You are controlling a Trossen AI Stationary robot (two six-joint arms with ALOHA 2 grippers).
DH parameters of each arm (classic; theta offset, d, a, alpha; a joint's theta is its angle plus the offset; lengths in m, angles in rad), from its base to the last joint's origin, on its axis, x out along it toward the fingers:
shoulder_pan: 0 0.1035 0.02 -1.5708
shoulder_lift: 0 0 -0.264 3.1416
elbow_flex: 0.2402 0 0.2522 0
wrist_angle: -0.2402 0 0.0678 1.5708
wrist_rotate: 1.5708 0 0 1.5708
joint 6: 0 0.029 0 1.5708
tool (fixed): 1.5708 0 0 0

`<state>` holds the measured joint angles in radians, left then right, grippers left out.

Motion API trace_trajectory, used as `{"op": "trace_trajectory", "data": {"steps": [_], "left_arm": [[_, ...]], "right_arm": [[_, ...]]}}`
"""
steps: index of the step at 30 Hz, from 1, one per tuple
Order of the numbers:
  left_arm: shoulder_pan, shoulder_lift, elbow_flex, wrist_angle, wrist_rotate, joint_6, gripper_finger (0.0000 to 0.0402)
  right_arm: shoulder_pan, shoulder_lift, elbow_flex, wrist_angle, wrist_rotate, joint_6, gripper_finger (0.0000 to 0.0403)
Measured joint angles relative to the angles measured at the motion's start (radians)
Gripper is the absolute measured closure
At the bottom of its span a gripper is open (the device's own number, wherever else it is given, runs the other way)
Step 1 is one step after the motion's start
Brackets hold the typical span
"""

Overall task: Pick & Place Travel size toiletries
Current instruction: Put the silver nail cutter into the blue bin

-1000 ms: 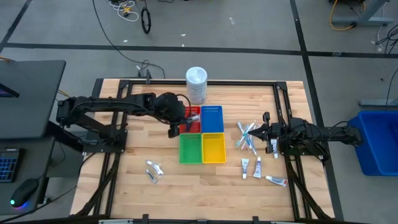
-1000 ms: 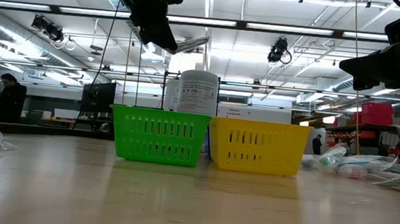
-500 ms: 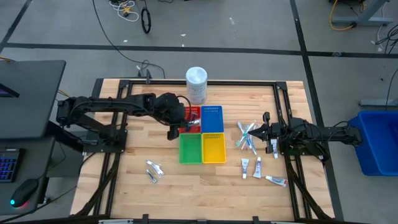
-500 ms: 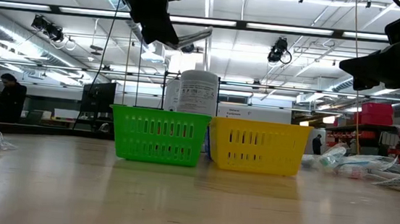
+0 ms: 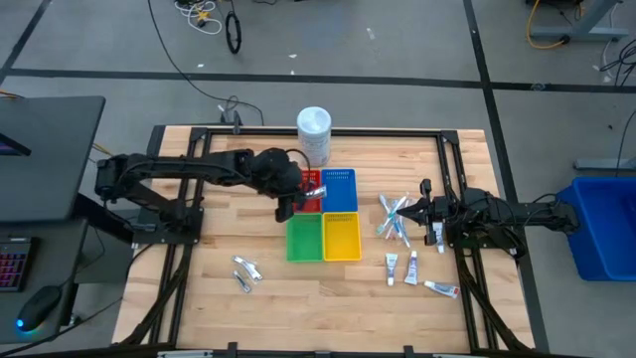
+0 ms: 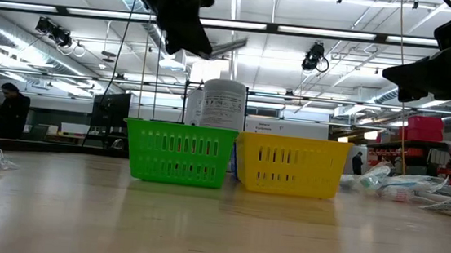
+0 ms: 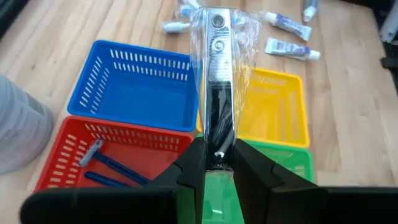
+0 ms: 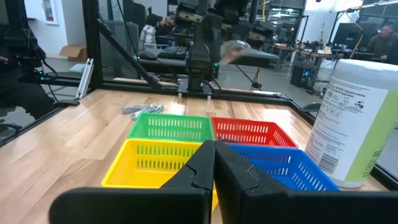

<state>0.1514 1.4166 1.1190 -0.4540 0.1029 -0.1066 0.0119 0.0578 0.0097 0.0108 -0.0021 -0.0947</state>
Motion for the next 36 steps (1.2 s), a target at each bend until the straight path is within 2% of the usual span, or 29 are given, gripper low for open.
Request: {"op": "trace_trajectory", "data": {"steps": [18, 30, 36], "left_arm": [[0.095, 0.274, 0.27, -0.008, 0.056, 0.035, 0.0335], [0.135, 0.289, 0.27, 0.015, 0.068, 0.043, 0.0332], [0.155, 0.366, 0.271, 0.096, 0.1, 0.023, 0.0335]], "right_arm": [[0.0, 0.007, 0.0, 0.005, 0.0, 0.0, 0.0389], [0.0, 0.008, 0.0, -0.001, 0.0, 0.0, 0.039], [0.0, 0.007, 0.0, 0.001, -0.001, 0.0, 0.039]]}}
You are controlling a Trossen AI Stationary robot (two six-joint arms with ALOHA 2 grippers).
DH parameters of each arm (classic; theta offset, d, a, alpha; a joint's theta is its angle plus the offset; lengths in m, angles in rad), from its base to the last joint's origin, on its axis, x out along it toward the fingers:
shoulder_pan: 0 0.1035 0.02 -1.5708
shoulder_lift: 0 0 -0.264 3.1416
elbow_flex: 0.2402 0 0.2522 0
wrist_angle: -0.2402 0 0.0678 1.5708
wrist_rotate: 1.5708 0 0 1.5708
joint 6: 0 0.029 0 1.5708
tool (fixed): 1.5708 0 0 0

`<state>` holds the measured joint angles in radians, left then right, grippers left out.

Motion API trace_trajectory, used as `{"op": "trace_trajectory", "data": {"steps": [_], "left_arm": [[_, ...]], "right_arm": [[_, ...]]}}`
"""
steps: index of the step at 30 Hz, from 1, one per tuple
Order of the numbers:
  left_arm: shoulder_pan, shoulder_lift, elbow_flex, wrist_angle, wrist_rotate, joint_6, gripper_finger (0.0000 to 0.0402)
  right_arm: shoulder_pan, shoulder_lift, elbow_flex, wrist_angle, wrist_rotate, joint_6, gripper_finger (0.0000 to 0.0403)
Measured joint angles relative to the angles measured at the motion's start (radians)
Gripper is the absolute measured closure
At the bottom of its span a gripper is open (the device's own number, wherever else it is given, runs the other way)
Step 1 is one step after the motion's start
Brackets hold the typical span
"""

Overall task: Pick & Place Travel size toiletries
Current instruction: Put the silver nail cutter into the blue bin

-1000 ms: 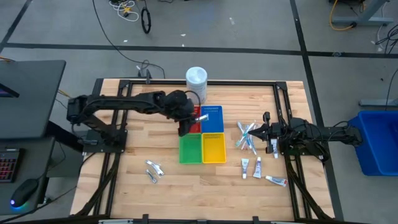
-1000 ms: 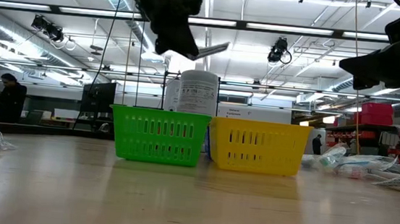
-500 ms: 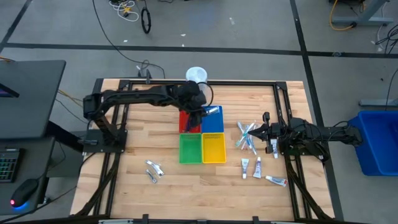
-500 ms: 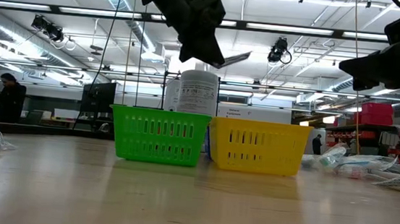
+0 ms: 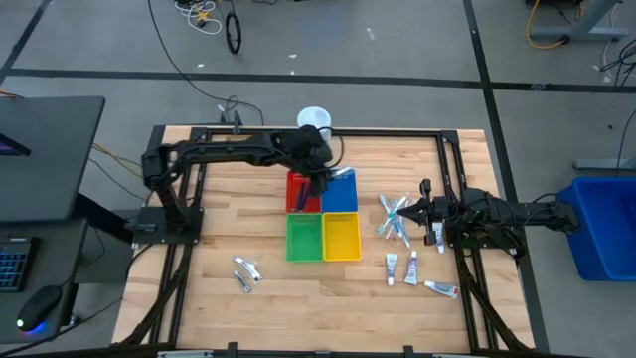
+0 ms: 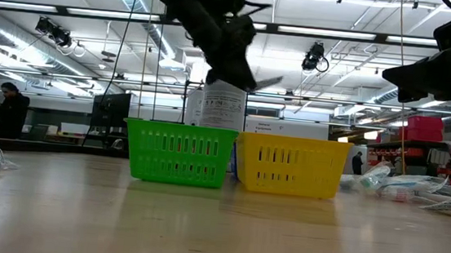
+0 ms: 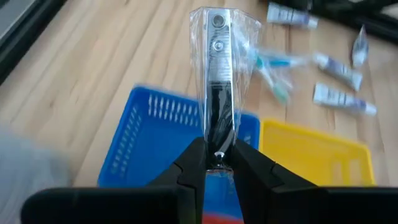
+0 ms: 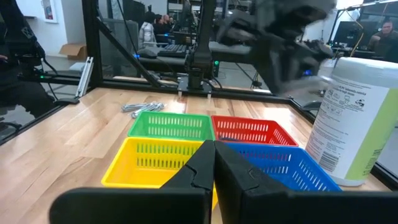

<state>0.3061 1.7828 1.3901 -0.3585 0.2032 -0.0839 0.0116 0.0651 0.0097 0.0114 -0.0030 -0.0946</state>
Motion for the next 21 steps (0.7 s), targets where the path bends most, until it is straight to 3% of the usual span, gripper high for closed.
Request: {"op": "trace_trajectory", "data": {"steps": [9, 21], "left_arm": [[0.025, 0.118, -0.002, -0.008, 0.08, -0.01, 0.0333], [0.036, 0.125, -0.001, -0.009, 0.099, -0.007, 0.0335]], "right_arm": [[0.0, 0.008, 0.0, 0.0, 0.002, 0.0, 0.039], [0.0, 0.008, 0.0, -0.001, 0.001, 0.0, 0.039]]}}
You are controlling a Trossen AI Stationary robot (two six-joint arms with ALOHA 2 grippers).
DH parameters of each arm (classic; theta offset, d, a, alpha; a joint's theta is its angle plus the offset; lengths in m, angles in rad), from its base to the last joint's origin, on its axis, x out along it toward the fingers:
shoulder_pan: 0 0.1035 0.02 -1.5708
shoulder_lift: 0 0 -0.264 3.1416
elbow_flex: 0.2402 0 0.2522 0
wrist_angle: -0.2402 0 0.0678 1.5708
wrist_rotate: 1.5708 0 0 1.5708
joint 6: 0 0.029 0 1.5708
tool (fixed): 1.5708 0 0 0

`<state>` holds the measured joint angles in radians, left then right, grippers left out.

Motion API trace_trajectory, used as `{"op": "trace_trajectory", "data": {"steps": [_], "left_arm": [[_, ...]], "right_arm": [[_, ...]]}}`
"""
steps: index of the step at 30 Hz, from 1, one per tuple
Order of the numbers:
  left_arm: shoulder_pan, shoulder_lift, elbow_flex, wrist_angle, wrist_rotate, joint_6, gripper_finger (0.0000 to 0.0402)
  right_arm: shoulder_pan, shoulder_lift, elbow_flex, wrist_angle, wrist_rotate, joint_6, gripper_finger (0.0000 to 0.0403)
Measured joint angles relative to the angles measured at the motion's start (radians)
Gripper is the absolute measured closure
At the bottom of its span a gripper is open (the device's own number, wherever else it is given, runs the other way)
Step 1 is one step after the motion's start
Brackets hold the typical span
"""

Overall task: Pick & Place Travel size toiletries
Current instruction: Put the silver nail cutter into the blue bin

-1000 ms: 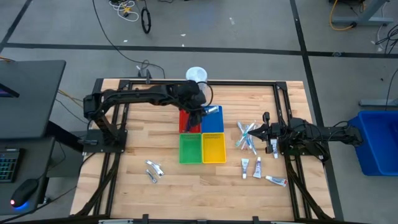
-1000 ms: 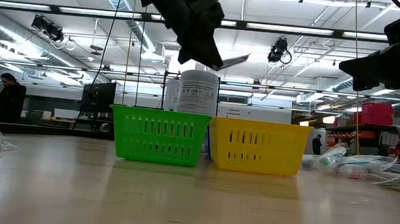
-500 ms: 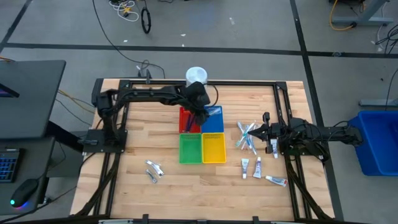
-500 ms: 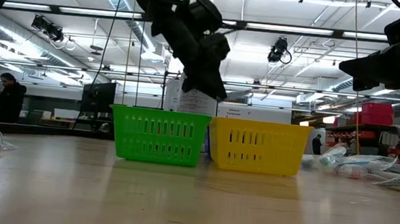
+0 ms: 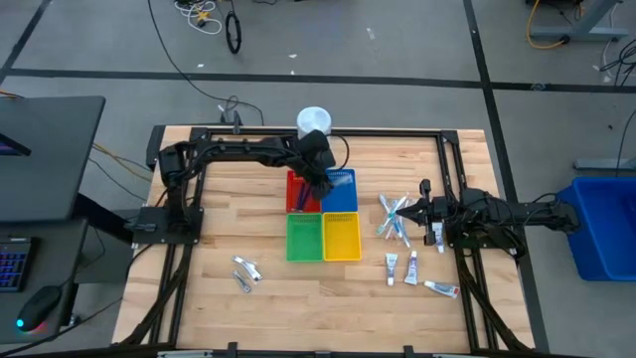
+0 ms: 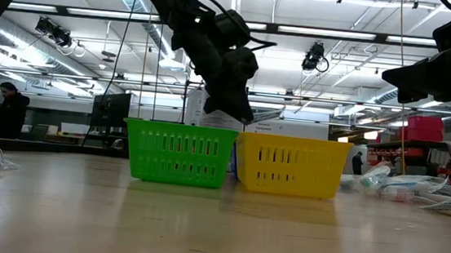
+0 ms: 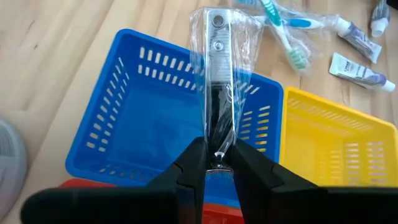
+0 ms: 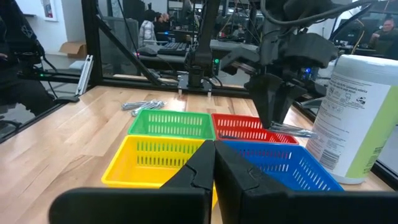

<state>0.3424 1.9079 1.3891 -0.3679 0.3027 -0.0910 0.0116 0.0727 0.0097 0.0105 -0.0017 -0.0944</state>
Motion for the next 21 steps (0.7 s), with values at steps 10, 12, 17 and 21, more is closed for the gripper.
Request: {"op": "trace_trajectory", "data": {"steps": [10, 12, 17, 21], "left_arm": [[0.0, 0.0, 0.0, 0.0, -0.001, 0.0, 0.0335], [0.0, 0.0, 0.0, 0.0, -0.002, -0.002, 0.0335], [0.0, 0.0, 0.0, 0.0, -0.007, -0.015, 0.0318], [0.0, 0.0, 0.0, 0.001, -0.041, -0.022, 0.0287]], "right_arm": [[0.0, 0.0, 0.0, 0.0, 0.0, 0.0, 0.039], [0.0, 0.0, 0.0, 0.0, 0.0, 0.0, 0.0389], [0.0, 0.0, 0.0, -0.001, 0.0, 0.0, 0.039], [0.0, 0.0, 0.0, -0.001, 0.0, 0.0, 0.0389]]}}
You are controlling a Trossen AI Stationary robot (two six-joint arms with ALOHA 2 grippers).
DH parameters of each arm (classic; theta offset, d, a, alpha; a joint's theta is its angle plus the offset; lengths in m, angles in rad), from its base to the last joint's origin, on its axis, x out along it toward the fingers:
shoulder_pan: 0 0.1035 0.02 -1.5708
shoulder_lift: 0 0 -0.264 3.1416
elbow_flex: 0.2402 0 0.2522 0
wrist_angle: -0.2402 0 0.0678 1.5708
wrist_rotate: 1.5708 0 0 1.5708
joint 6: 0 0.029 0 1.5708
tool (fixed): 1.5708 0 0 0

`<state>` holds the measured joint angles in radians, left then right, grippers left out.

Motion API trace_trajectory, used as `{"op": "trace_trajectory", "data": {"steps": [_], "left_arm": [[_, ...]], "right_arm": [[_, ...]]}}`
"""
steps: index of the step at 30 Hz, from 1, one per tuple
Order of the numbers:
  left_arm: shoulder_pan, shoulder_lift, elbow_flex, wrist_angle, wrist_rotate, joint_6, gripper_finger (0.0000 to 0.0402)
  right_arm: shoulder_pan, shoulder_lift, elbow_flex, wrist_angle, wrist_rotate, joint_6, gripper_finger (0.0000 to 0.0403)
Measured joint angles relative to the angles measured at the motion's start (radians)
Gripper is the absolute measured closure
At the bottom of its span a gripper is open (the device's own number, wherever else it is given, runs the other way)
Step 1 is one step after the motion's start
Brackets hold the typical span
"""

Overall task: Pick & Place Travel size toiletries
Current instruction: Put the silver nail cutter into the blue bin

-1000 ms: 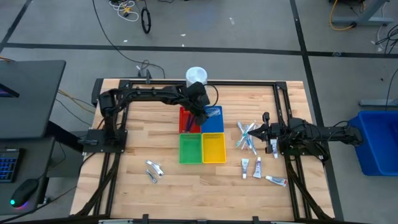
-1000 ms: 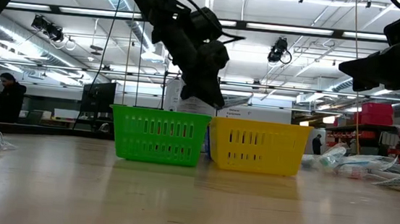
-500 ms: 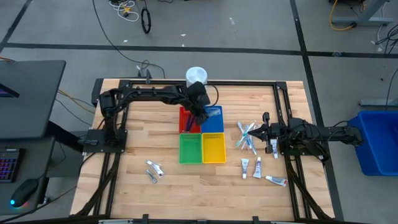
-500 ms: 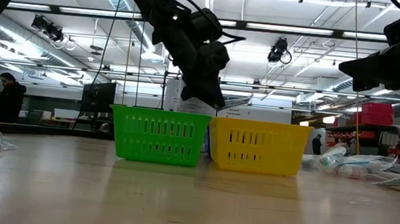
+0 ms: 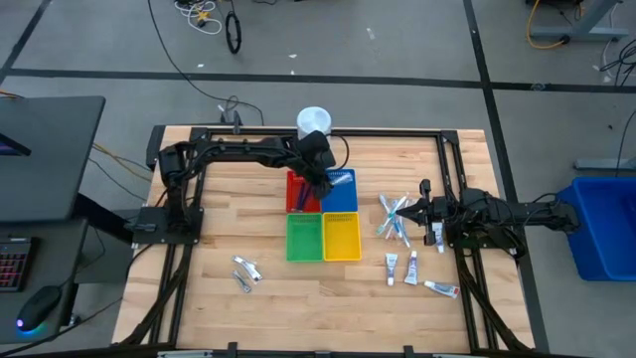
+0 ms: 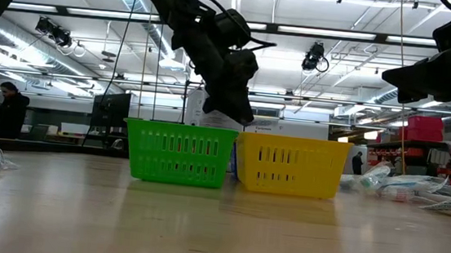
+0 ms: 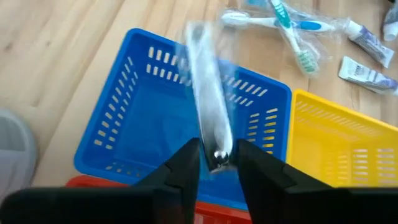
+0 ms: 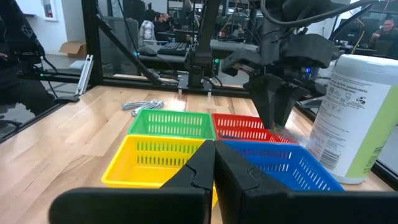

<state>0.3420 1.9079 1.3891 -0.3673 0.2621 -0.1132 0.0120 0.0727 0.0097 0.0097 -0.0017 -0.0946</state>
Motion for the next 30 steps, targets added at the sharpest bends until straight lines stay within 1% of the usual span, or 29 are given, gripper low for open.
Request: {"op": "trace_trajectory", "data": {"steps": [7, 10, 13, 18, 23, 27, 30], "left_arm": [[-0.003, 0.0, 0.0, -0.001, 0.001, -0.007, 0.0236], [-0.004, 0.0, 0.0, -0.001, 0.024, -0.006, 0.0225], [-0.006, 0.0, 0.0, -0.003, 0.02, -0.006, 0.0222], [-0.008, -0.015, 0.015, -0.057, 0.029, 0.008, 0.0236], [-0.02, -0.082, 0.029, -0.135, 0.039, 0.071, 0.0264], [-0.042, -0.148, 0.029, -0.168, -0.016, 0.122, 0.0287], [-0.052, -0.18, 0.03, -0.174, -0.049, 0.131, 0.0304]], "right_arm": [[0.0, 0.0, 0.0, 0.0, 0.0, 0.0, 0.0389], [0.0, 0.0, 0.0, 0.0, 0.0, 0.0, 0.039], [0.0, 0.0, 0.0, 0.0, 0.0, 0.0, 0.0389], [0.0, 0.0, 0.0, 0.0, 0.0, 0.0, 0.039], [0.0, 0.0, 0.0, 0.0, 0.0, 0.0, 0.0389], [0.0, 0.0, 0.0, 0.0, 0.0, 0.0, 0.039], [0.0, 0.0, 0.0, 0.0, 0.0, 0.0, 0.0389]]}}
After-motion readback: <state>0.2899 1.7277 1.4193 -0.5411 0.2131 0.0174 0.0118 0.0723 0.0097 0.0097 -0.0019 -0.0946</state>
